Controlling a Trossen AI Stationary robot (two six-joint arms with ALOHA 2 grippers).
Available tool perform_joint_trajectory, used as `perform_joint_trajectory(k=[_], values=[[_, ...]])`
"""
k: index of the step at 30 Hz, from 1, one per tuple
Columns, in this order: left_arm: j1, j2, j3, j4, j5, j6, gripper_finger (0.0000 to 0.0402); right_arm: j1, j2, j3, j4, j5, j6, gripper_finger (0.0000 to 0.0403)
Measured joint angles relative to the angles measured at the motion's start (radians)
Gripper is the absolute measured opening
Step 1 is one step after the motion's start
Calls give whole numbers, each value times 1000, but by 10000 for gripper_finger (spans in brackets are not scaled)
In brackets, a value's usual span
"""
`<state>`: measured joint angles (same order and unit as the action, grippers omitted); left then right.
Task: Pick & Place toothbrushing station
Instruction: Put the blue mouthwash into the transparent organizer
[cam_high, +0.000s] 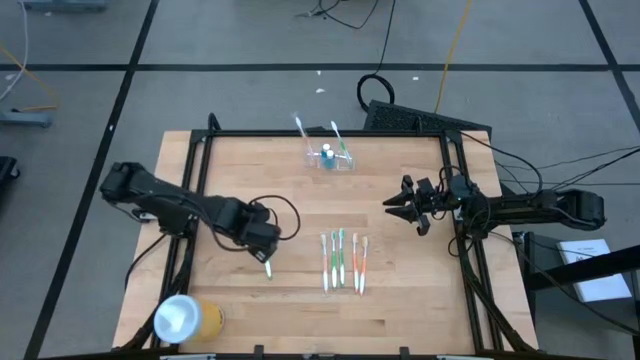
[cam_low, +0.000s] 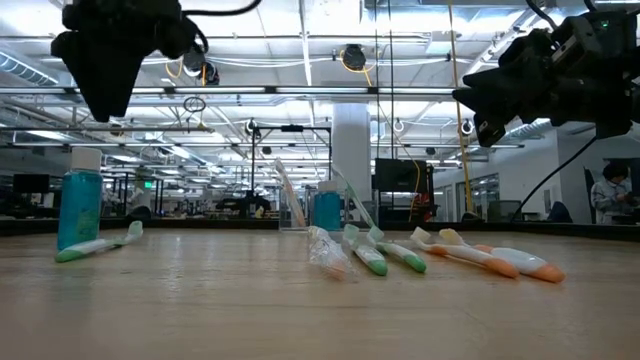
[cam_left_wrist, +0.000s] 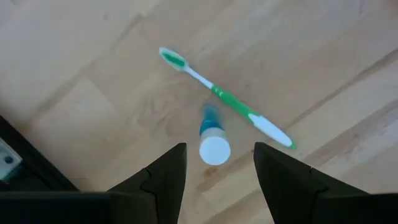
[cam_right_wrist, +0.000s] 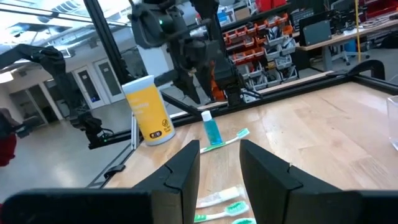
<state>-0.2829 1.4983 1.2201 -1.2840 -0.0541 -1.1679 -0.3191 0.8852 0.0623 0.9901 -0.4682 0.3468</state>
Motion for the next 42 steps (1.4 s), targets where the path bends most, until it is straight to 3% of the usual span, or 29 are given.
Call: perform_joint_trajectory(k=[7,32,42], values=[[0,59,0,-60,20,-13,195,0,0,0,0,0,0,105],[-21,62,0,-48,20,-40,195,0,0,0,0,-4,0,105],[-19,62,-112,14,72,-71,195,0,0,0,0,-4,1,105]])
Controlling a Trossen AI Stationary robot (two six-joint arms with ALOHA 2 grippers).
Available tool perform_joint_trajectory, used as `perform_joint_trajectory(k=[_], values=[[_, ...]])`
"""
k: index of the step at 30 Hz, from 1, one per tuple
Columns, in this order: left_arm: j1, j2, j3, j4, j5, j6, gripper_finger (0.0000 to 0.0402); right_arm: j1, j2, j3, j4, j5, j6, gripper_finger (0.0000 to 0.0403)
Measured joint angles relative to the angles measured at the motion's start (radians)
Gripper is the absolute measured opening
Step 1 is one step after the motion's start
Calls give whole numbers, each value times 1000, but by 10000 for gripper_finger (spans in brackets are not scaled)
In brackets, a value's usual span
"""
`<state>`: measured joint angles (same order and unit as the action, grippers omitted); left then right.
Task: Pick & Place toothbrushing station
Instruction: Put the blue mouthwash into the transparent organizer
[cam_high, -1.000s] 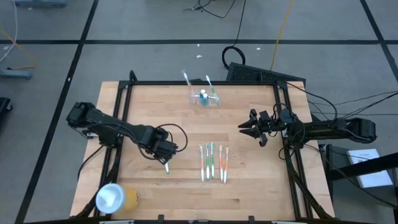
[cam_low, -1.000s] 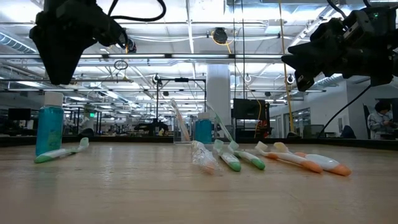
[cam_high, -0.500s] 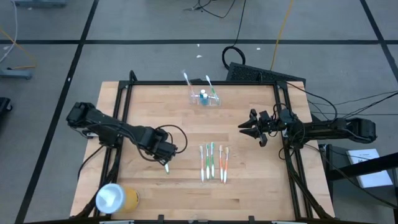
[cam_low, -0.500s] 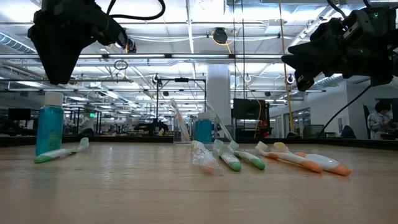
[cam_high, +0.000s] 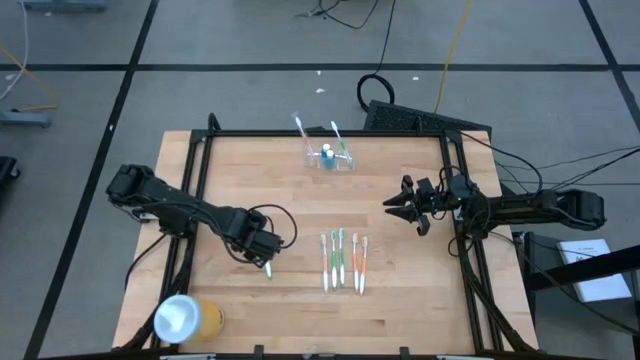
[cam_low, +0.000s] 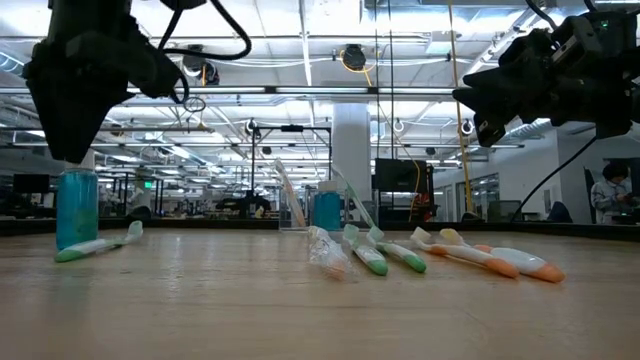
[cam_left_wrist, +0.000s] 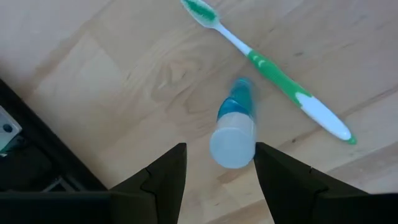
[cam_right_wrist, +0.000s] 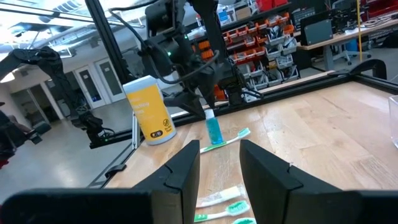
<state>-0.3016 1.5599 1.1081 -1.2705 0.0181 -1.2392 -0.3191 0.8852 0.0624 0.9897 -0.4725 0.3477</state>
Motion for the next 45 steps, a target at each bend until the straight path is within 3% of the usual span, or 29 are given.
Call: perform_joint_trajectory(k=[9,22,33,41,45], values=[[0,0,-1,101,-2,42,195,0,0,0,0,0,7,105],[0,0,-1,95,7,-17,193,0,0,0,0,0,7,105],[0,0,-2,94,-18,-10,99,0,0,0,0,0,7,105],[3,0,-2,93,-39,43,112,0,0,0,0,0,7,105],[20,-13,10,88,-84,94,95,0,0,0,0,0,7,105]])
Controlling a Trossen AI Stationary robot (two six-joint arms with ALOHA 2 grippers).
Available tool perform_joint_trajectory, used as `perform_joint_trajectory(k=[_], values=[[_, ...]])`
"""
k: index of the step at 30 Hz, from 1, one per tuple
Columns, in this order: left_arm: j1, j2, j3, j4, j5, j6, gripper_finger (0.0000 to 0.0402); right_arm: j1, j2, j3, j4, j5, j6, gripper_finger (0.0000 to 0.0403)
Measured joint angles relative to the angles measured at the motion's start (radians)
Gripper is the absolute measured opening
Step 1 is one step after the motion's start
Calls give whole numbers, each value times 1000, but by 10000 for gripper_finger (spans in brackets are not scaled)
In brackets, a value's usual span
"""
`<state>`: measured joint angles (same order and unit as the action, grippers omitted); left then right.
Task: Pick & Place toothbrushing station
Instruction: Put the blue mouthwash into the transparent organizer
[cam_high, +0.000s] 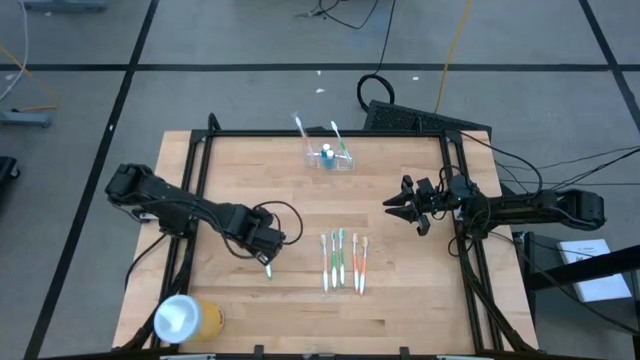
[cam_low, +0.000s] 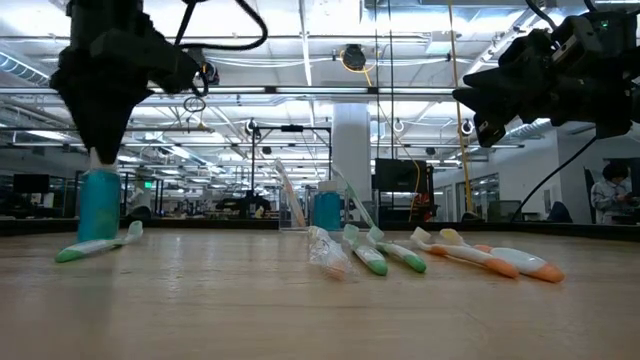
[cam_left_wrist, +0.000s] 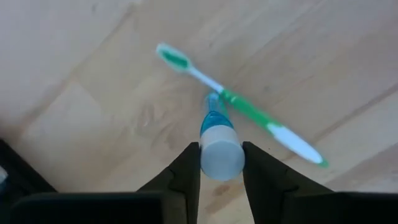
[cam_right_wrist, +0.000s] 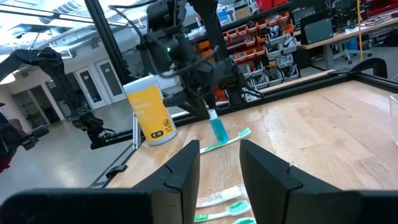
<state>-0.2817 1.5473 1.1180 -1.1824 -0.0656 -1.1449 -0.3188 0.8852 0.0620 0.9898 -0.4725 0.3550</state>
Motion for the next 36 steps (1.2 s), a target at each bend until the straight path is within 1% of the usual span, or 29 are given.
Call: perform_joint_trajectory(k=[4,7,13,16,19,23,26,29,32,36], values=[[16,-28,45,6,-36,69,95,0,0,0,0,0,0,105],[29,-50,97,7,-85,144,95,0,0,0,0,0,0,105],[94,-71,242,17,-247,360,95,0,0,0,0,0,0,105],[155,-71,322,25,-276,502,95,0,0,0,0,0,0,105],[234,-71,386,71,-259,657,95,0,0,0,0,0,0,105],[363,-68,451,124,-187,830,95,0,0,0,0,0,0,105],[465,-36,522,140,-121,940,95,0,0,0,0,0,0,105],[553,28,622,116,-77,1016,95,0,0,0,0,0,0,105],[621,113,743,57,-65,1082,95,0,0,0,0,0,0,105],[679,244,897,-6,-49,1154,95,0,0,0,0,2,0,105]])
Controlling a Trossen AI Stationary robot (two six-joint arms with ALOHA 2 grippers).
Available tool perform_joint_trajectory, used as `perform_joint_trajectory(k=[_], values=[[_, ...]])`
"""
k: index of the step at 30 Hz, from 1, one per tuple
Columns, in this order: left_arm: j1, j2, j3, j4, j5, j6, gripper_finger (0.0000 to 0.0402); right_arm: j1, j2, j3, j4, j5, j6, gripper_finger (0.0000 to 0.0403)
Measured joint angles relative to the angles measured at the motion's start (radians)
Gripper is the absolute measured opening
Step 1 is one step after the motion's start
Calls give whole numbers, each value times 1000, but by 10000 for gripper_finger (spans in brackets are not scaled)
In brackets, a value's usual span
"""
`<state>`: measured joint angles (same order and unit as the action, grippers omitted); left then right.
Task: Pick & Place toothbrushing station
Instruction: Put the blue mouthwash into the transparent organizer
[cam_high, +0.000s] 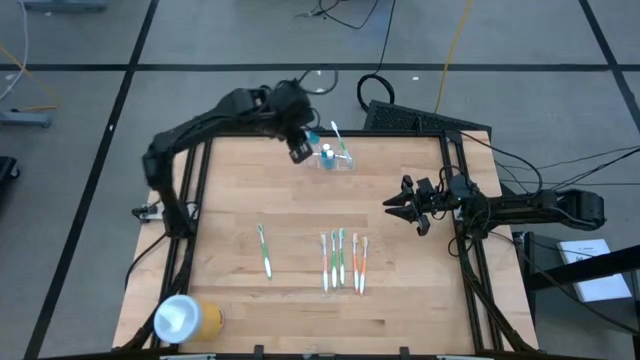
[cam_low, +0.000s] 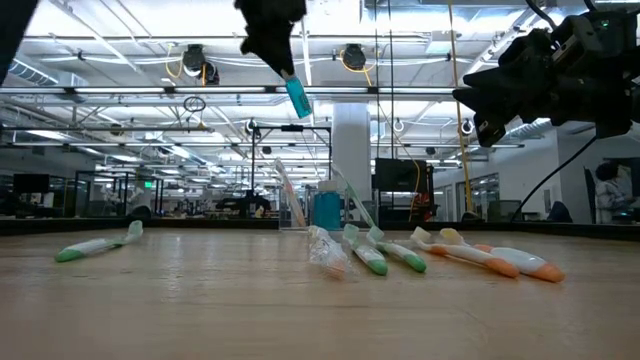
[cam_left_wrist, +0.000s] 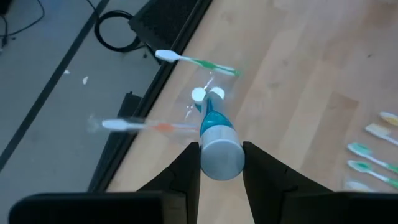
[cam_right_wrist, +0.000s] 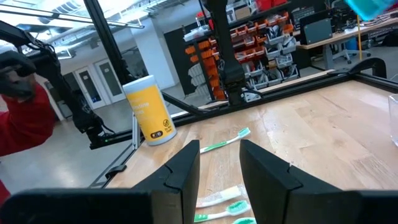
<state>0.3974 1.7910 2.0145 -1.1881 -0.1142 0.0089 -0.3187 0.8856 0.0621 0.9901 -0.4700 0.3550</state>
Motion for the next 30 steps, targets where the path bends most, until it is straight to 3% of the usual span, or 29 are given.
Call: perform_joint_trajectory(k=[5,12,20,30], values=[[33,128,100,-13,28,67,95,0,0,0,-1,1,0,105],[42,236,113,49,-2,124,95,0,0,0,-2,1,0,105],[41,284,113,142,-18,165,95,0,0,0,-3,1,0,105],[55,321,113,142,-17,138,95,0,0,0,-2,2,0,105]])
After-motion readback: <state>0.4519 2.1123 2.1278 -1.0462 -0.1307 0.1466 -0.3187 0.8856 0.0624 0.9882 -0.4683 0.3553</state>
